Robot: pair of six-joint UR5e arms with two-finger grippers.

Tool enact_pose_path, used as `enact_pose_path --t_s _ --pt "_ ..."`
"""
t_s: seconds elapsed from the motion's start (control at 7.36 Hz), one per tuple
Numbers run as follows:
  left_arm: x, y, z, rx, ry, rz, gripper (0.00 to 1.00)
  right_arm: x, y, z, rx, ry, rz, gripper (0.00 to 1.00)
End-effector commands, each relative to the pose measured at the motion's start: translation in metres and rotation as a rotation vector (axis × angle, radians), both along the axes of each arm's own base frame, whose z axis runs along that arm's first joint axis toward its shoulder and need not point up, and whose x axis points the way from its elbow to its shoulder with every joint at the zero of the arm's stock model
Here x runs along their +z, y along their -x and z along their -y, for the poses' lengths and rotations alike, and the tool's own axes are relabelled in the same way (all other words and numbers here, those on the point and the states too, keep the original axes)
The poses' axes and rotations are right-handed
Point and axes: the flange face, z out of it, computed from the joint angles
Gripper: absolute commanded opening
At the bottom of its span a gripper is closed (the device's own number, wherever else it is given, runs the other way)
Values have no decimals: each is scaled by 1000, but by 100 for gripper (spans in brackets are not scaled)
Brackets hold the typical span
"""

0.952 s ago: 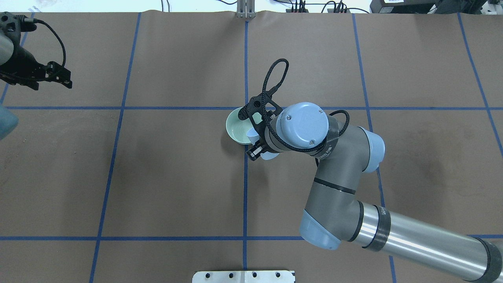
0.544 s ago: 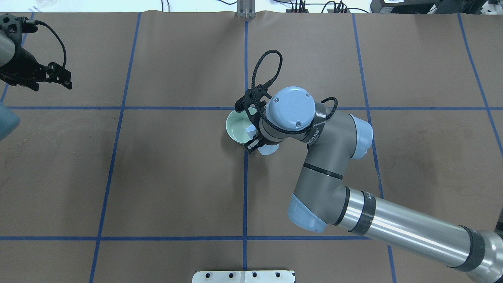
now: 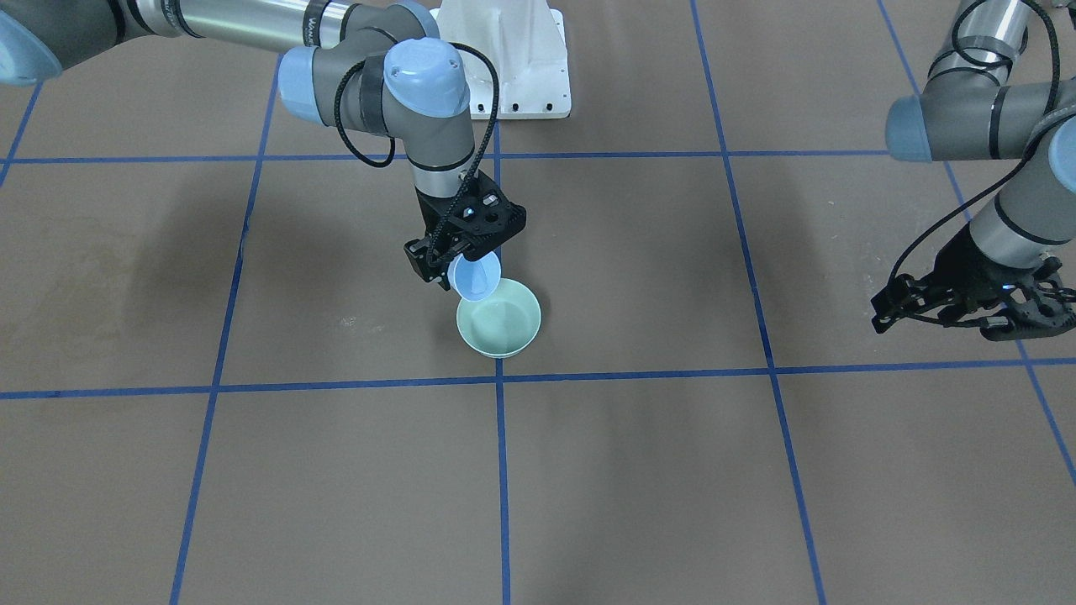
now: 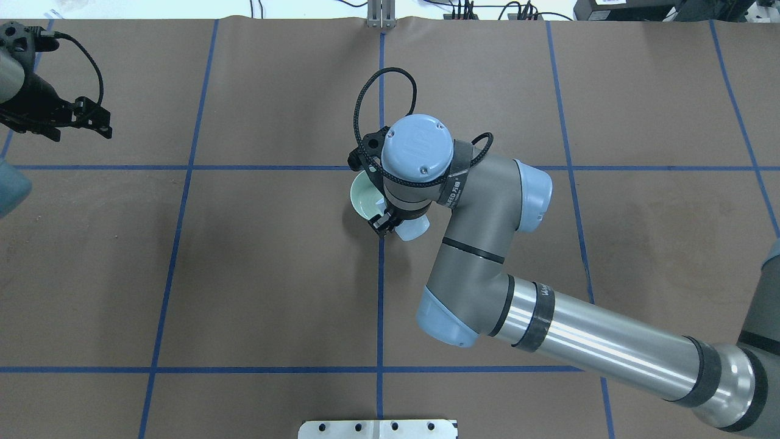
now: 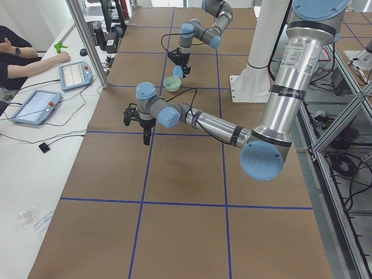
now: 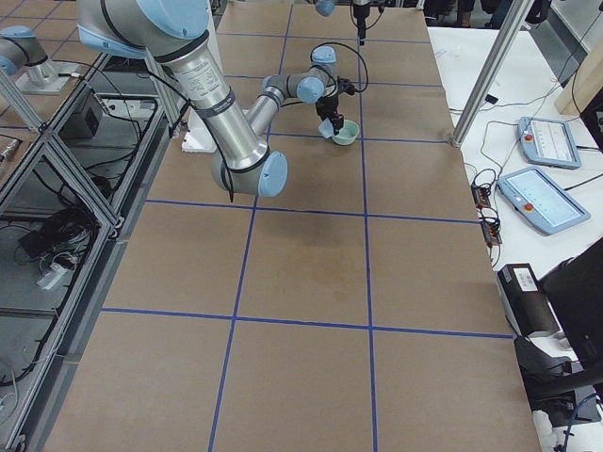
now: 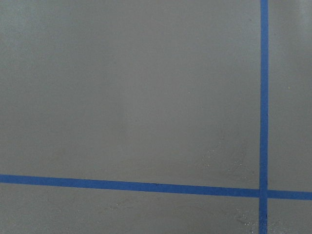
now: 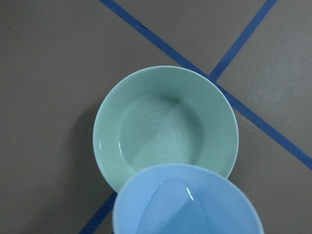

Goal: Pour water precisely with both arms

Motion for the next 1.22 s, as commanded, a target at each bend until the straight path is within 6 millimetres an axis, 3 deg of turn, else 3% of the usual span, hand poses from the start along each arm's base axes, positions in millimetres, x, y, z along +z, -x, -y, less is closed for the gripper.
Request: enact_pose_path --t_s 0.0,0.27,0.68,0.95,1.09 --pt "4 -1 1 0 7 4 100 -13 5 11 -43 41 -54 0" --pt "4 -1 2 0 7 4 100 -28 11 18 -66 50 -109 0" --pt "5 -2 2 2 9 4 100 -17 18 23 -86 59 -149 0" --pt "5 -1 2 0 9 4 100 -30 16 22 -127 67 -212 0" --pt "5 -1 2 0 9 4 100 -27 16 22 -131 71 -223 0"
